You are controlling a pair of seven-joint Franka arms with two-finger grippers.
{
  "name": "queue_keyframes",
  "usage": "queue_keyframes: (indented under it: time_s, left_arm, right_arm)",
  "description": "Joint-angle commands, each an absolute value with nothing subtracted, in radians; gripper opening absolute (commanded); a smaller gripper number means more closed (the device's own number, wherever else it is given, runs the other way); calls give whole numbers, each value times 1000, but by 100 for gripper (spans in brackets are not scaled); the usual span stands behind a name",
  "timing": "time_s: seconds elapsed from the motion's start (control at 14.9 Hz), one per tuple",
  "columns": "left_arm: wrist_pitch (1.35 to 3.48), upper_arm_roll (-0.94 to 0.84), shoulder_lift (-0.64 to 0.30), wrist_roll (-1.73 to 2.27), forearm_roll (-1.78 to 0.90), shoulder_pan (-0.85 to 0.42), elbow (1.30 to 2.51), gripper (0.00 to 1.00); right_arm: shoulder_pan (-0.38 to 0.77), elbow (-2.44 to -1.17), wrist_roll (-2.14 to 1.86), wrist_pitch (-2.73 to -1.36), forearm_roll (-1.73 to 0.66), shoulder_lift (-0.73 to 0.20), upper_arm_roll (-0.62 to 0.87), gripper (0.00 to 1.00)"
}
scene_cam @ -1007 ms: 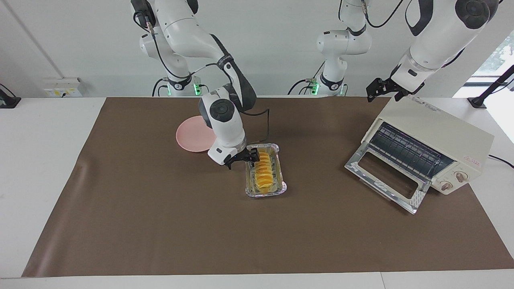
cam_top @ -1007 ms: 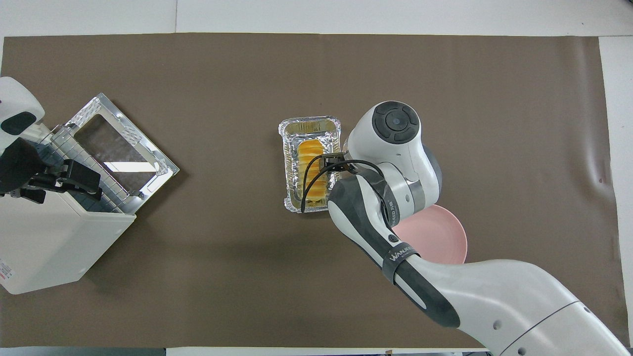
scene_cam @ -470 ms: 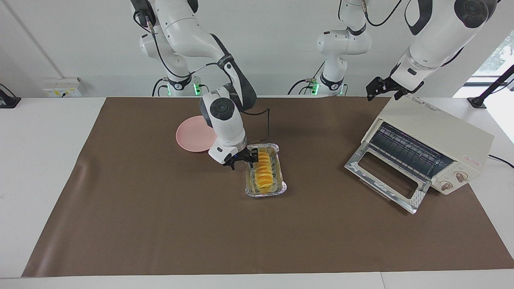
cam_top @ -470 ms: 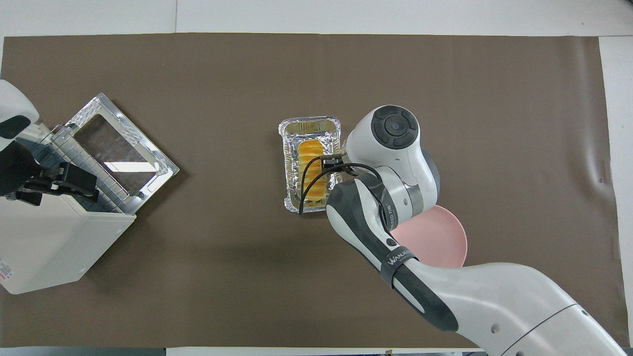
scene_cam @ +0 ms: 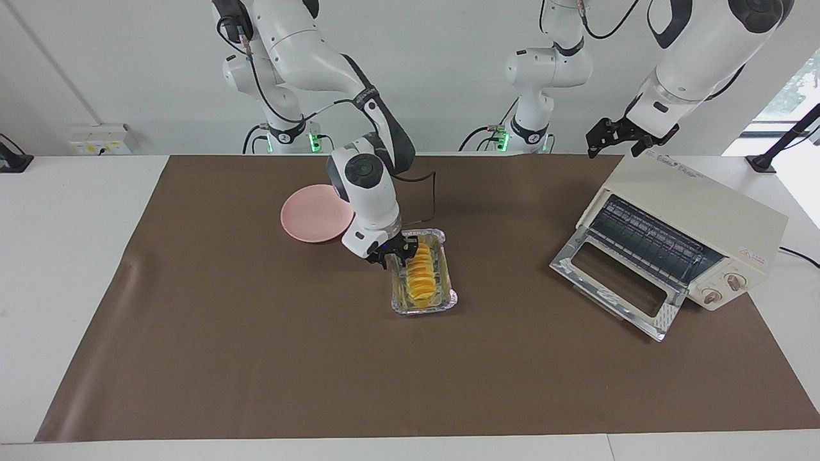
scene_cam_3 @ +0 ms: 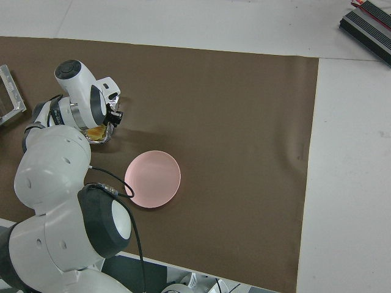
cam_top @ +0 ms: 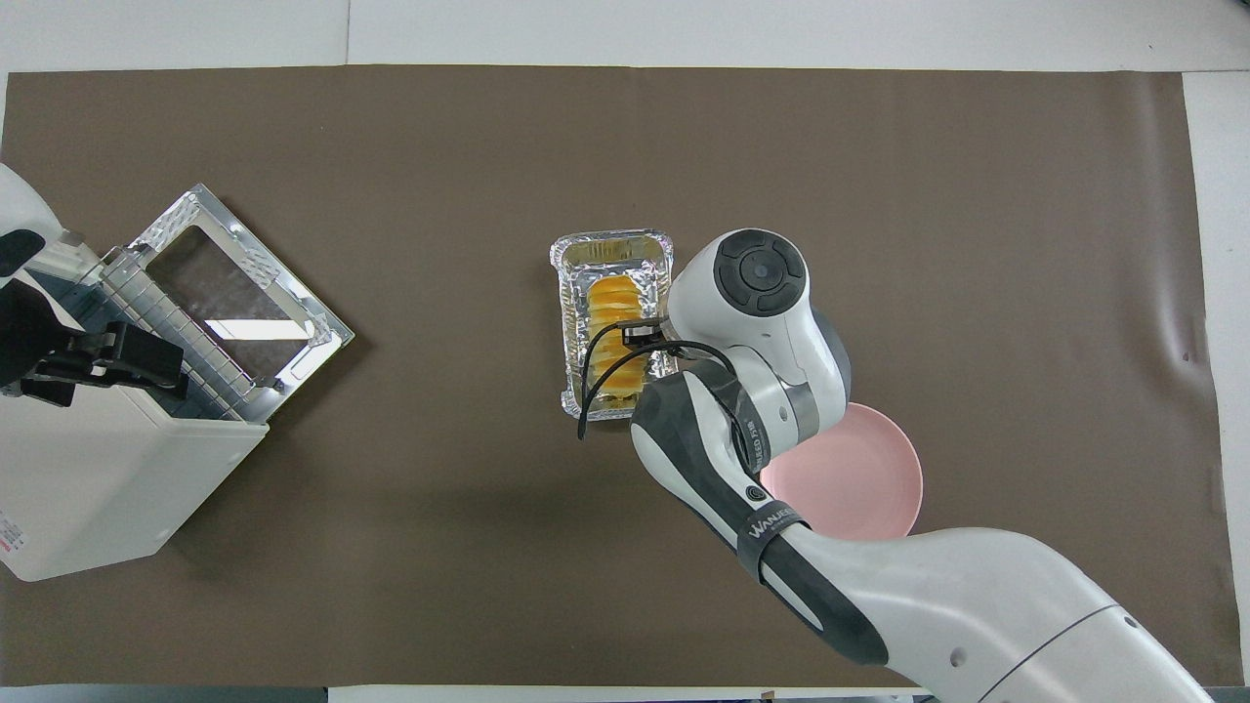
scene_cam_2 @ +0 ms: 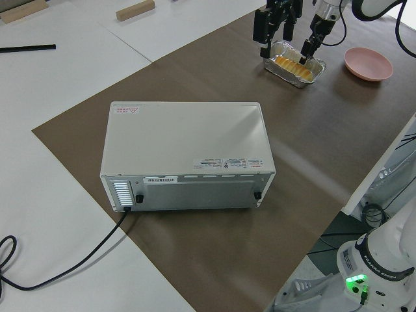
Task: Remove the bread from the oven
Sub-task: 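Drag the foil tray beside the pink plate with the right gripper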
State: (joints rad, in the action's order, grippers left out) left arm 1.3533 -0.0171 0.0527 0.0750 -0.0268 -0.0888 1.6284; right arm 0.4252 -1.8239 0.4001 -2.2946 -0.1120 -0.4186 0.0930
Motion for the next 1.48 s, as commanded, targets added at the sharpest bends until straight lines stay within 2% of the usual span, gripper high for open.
queue_keyframes:
  time_s: [0.0,0.27,0.4,0.54,0.74,0.87,1.14,1.41]
  left_arm:
    - [1371,-20,72,71,-14,-84,1647,100]
    - [1371,-20,72,71,-14,-84,1647,100]
    - [1371,-20,72,71,-14,-84,1647,100]
    - [1371,-20,72,71,-14,-84,1647,100]
    - [1371,-20,72,71,-14,-84,1647,100]
    - [1371,-20,72,71,-14,-84,1647,100]
    - [1371,-20,72,71,-14,-84,1647,100]
    - [1371,-20,72,71,-14,-84,1647,100]
  right_arm:
    - [420,-1859,411,-2313,-123,-393,92,0]
    - [373,-1839,335,-2304,-114,-393,89,0]
    - [287,-1797,244,-2258,-123,-388,91,0]
    - [201,-1743,165,-2148,-124,-373,91,0]
    - [30,-1773,37,-2105,-130,-354,91,0]
    - [-20,-1799,-14,-2083,-161,-341,91,0]
    - [-48,-1879,-54,-2105,-287,-314,89,0]
    - [-48,-1910,-57,-2149,-287,-305,87,0]
